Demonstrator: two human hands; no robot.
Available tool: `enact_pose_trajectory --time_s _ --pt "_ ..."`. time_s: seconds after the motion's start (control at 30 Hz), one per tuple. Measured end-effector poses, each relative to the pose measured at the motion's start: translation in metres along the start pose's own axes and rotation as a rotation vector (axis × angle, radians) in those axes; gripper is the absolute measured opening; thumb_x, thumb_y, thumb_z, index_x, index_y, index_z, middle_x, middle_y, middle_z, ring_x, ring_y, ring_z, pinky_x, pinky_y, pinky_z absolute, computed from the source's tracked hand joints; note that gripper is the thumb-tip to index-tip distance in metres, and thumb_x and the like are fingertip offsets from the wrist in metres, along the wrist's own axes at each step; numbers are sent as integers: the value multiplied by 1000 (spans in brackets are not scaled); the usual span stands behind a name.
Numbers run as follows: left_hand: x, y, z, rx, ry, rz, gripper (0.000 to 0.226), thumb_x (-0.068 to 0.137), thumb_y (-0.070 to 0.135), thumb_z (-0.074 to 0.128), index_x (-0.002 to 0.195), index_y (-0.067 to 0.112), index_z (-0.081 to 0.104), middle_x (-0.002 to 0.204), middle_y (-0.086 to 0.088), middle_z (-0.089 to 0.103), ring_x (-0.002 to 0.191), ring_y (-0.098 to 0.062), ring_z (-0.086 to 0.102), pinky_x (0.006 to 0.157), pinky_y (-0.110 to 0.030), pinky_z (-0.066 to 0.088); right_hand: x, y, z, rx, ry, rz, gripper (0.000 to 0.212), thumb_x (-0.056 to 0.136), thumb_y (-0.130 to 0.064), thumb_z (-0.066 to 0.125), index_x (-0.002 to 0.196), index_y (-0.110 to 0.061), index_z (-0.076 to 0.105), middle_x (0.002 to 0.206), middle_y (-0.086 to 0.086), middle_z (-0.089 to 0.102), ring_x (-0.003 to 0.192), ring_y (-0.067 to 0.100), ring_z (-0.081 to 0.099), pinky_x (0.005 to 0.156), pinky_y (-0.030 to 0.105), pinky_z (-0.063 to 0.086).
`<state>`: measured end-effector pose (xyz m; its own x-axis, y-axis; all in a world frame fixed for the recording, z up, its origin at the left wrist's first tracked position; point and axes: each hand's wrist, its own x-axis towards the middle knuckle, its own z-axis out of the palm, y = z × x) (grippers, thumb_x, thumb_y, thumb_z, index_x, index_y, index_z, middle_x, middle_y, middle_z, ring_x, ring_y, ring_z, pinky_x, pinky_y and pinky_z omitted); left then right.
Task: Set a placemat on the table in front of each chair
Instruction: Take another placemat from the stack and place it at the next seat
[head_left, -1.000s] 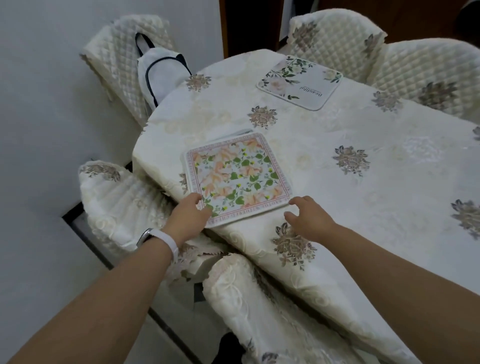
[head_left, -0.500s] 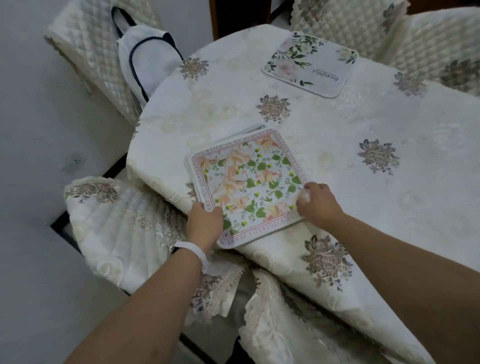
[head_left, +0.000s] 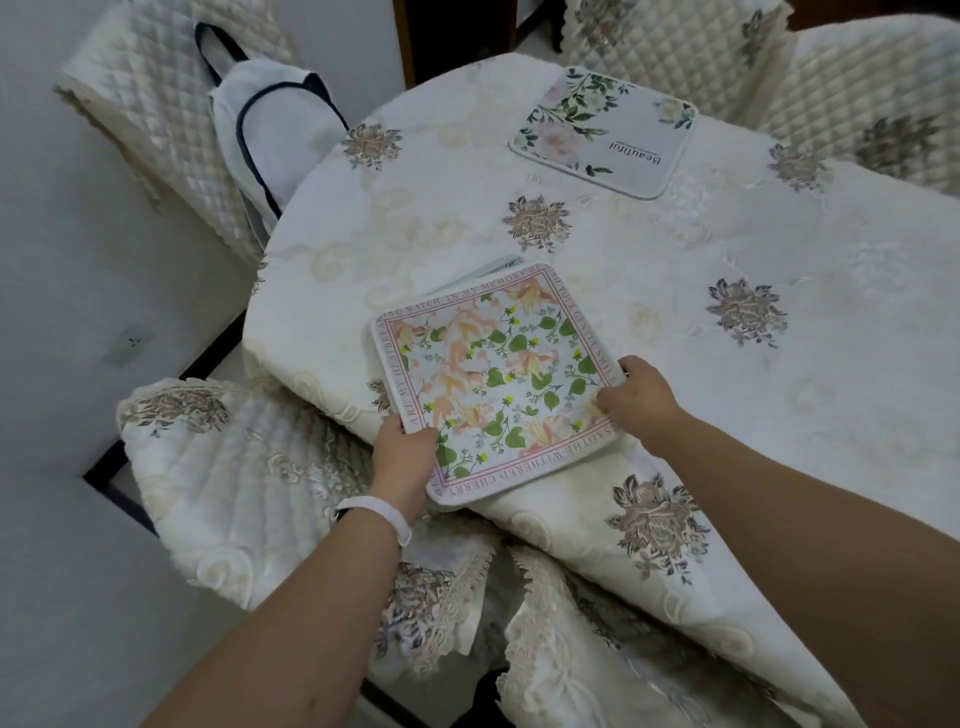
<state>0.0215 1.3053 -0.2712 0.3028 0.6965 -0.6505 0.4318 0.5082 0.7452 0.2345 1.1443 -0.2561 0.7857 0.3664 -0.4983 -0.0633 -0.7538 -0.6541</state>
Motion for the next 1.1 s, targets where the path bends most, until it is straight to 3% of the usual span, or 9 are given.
enact_pose_trajectory --time_s 0.23,0.33,0.43,0.63,0.93,1.1 --pt "-10 14 -2 0 -2 95 28 94 5 53 116 23 58 112 -2 68 95 -25 67 81 -48 58 -26 -11 -11 18 25 -86 15 90 -5 54 103 -12 53 91 1 62 77 18 63 58 34 55" --pt "-17 22 -1 2 -34 146 31 95 4 53 121 20 59 113 -1 68 97 -24 67 83 -48 58 -41 -11 -25 47 58 -101 16 90 -7 54 104 -14 53 94 2 62 81 21 64 68 42 59" --pt "-26 32 6 42 -69 222 36 94 4 55 125 20 59 109 3 69 94 -21 68 82 -45 58 -57 -5 -44 107 111 -88 17 90 -8 56 105 -14 53 98 4 63 84 23 64 68 39 58" --pt "-68 51 38 82 -180 311 21 95 7 57 107 24 61 93 8 69 80 -11 68 53 -21 53 -96 21 -91 212 205 -43 14 89 -9 59 99 -17 54 97 4 64 85 26 65 74 48 59" --pt "-160 40 120 148 -306 438 33 96 7 55 126 23 56 112 2 67 94 -23 68 70 -38 59 -166 99 -189 402 344 -48 15 90 -6 58 101 -15 56 97 1 66 83 17 64 57 29 47" --pt "-232 9 191 206 -365 472 26 96 7 55 114 26 58 106 3 68 91 -23 68 66 -36 58 -213 176 -259 481 415 -37 15 90 -5 59 101 -15 57 96 1 66 81 18 64 57 30 48"
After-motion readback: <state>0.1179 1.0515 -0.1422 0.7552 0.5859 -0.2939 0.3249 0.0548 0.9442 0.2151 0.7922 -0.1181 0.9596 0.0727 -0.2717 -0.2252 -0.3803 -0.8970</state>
